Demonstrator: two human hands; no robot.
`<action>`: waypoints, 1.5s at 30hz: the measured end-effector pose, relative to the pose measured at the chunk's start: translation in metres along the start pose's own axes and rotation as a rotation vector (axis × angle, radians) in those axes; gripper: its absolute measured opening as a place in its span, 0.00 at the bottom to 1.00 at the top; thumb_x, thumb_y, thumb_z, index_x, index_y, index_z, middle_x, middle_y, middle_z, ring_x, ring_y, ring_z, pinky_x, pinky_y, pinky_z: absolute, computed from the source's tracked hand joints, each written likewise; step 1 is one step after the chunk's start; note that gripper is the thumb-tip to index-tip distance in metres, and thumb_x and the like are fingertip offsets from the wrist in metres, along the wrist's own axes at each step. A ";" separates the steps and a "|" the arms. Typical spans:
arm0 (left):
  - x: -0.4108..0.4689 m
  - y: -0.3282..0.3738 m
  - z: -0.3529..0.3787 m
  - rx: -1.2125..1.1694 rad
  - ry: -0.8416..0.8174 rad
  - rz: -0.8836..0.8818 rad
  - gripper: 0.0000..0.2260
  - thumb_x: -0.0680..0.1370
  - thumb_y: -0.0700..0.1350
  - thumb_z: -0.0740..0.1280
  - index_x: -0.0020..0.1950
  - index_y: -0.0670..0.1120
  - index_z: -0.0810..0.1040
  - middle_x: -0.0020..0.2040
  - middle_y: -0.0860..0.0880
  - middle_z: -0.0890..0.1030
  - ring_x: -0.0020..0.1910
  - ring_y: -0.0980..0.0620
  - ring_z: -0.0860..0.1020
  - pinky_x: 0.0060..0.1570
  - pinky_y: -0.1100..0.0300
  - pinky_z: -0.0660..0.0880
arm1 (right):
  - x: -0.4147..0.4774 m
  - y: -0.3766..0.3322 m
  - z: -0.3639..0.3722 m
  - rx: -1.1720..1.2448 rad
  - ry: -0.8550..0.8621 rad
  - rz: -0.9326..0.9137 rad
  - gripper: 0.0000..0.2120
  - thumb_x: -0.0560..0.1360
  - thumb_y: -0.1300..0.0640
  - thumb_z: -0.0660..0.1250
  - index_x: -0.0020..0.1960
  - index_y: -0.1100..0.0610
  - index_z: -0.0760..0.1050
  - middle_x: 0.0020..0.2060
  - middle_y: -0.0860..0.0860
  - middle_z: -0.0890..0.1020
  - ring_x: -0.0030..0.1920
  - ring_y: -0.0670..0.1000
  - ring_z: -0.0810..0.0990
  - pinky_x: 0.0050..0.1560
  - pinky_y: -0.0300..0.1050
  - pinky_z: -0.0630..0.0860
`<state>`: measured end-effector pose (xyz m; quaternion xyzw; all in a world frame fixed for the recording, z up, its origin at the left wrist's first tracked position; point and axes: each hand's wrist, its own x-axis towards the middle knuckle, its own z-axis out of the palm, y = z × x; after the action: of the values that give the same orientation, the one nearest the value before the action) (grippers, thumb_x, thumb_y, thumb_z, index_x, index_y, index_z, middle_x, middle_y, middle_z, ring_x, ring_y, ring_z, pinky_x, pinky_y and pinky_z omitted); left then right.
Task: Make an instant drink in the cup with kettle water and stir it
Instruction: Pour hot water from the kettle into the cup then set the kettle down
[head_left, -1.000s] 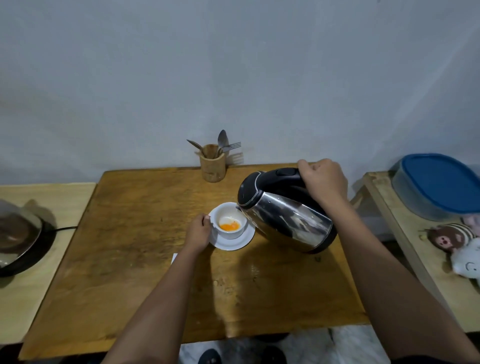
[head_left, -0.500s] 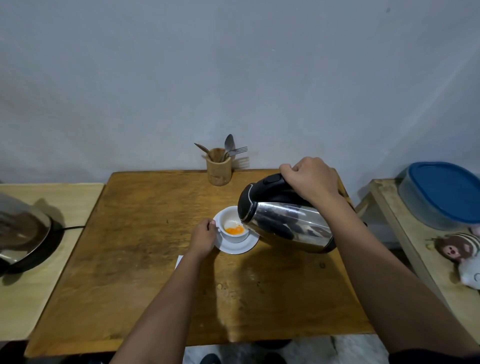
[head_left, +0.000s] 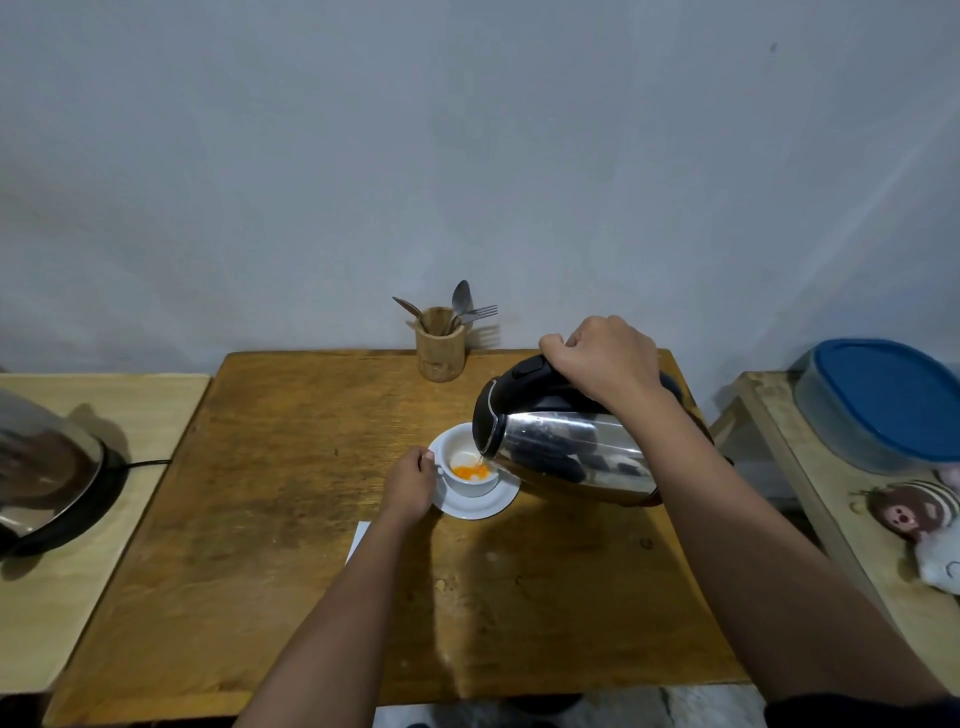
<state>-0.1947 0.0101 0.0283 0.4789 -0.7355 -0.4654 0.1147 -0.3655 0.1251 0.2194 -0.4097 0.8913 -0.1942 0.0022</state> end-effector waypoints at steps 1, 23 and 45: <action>0.000 0.000 0.000 0.003 -0.003 -0.001 0.13 0.81 0.45 0.54 0.56 0.40 0.74 0.48 0.44 0.76 0.46 0.46 0.73 0.44 0.56 0.67 | 0.001 -0.001 0.001 -0.002 -0.005 -0.004 0.23 0.73 0.49 0.57 0.22 0.56 0.60 0.20 0.49 0.62 0.23 0.51 0.62 0.28 0.40 0.58; 0.002 0.001 -0.005 0.008 -0.053 -0.010 0.13 0.81 0.45 0.54 0.54 0.41 0.74 0.47 0.44 0.76 0.45 0.46 0.73 0.44 0.56 0.68 | 0.008 -0.008 -0.001 -0.055 -0.040 -0.020 0.22 0.73 0.48 0.57 0.23 0.56 0.62 0.21 0.49 0.65 0.25 0.51 0.65 0.28 0.40 0.60; 0.001 0.003 -0.008 0.089 -0.056 0.019 0.13 0.81 0.46 0.54 0.54 0.41 0.75 0.47 0.44 0.77 0.45 0.47 0.74 0.44 0.56 0.68 | 0.016 -0.014 0.000 -0.105 -0.041 -0.071 0.22 0.72 0.48 0.56 0.23 0.57 0.62 0.21 0.50 0.64 0.24 0.51 0.64 0.28 0.40 0.61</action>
<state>-0.1923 0.0048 0.0346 0.4632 -0.7630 -0.4443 0.0768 -0.3660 0.1051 0.2273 -0.4447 0.8848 -0.1387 -0.0082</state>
